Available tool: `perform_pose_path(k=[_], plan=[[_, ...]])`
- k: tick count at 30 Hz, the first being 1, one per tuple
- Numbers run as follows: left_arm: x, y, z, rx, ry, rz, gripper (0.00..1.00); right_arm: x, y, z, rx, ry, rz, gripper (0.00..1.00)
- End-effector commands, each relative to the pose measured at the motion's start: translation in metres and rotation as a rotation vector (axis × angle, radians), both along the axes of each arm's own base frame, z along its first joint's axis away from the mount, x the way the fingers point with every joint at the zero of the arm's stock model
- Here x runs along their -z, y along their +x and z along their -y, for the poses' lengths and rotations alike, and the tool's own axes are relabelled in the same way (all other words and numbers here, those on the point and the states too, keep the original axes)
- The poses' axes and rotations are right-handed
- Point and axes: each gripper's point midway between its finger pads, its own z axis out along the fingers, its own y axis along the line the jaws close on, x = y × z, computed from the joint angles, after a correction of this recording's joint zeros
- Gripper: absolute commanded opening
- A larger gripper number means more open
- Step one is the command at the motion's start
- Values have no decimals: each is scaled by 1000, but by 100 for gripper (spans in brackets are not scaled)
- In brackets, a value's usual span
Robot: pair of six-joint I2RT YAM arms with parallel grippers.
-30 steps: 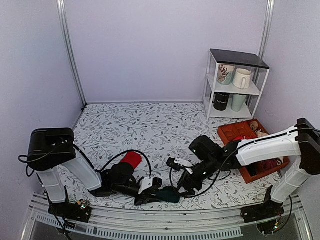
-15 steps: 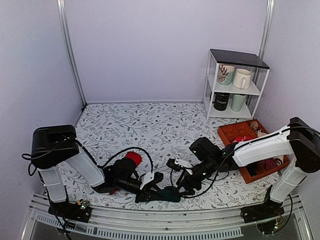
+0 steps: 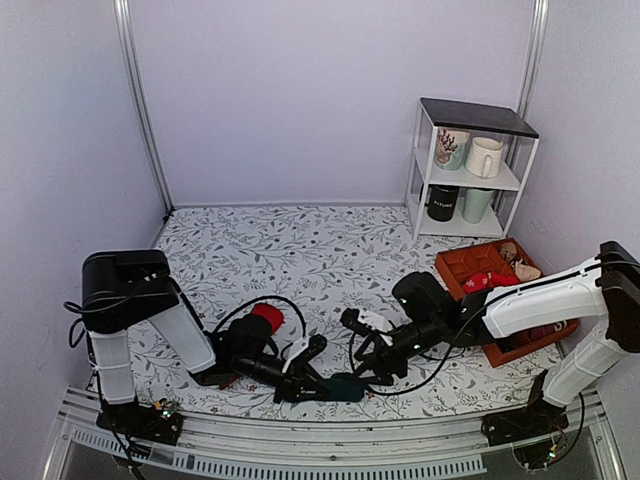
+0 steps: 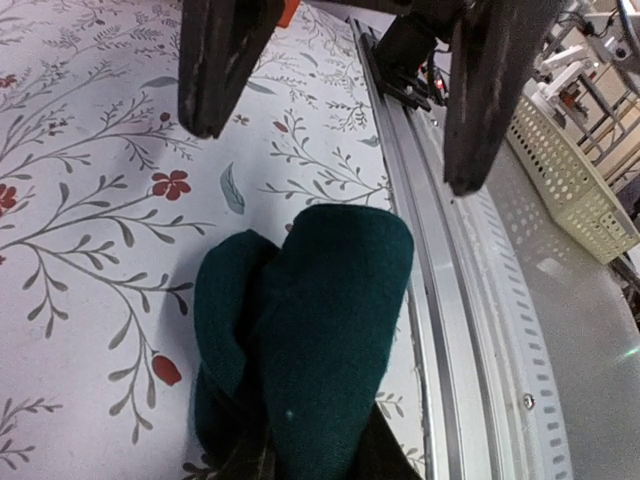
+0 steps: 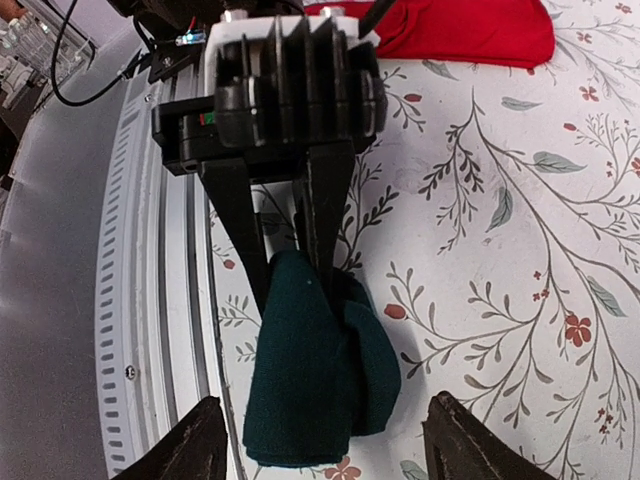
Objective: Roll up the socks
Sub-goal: Roll the sock at the center of the board, then pick up the sock from the center of the board.
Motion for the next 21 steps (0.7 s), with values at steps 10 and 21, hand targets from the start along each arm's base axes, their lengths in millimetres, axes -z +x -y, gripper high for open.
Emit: perform_pose_path(k=[10, 21], plan=[[107, -60, -78, -5, 468, -371, 13, 34, -11, -17, -111, -56, -66, 70], [113, -59, -80, -9, 493, -362, 12, 52, -32, -20, -159, -63, -193, 71]])
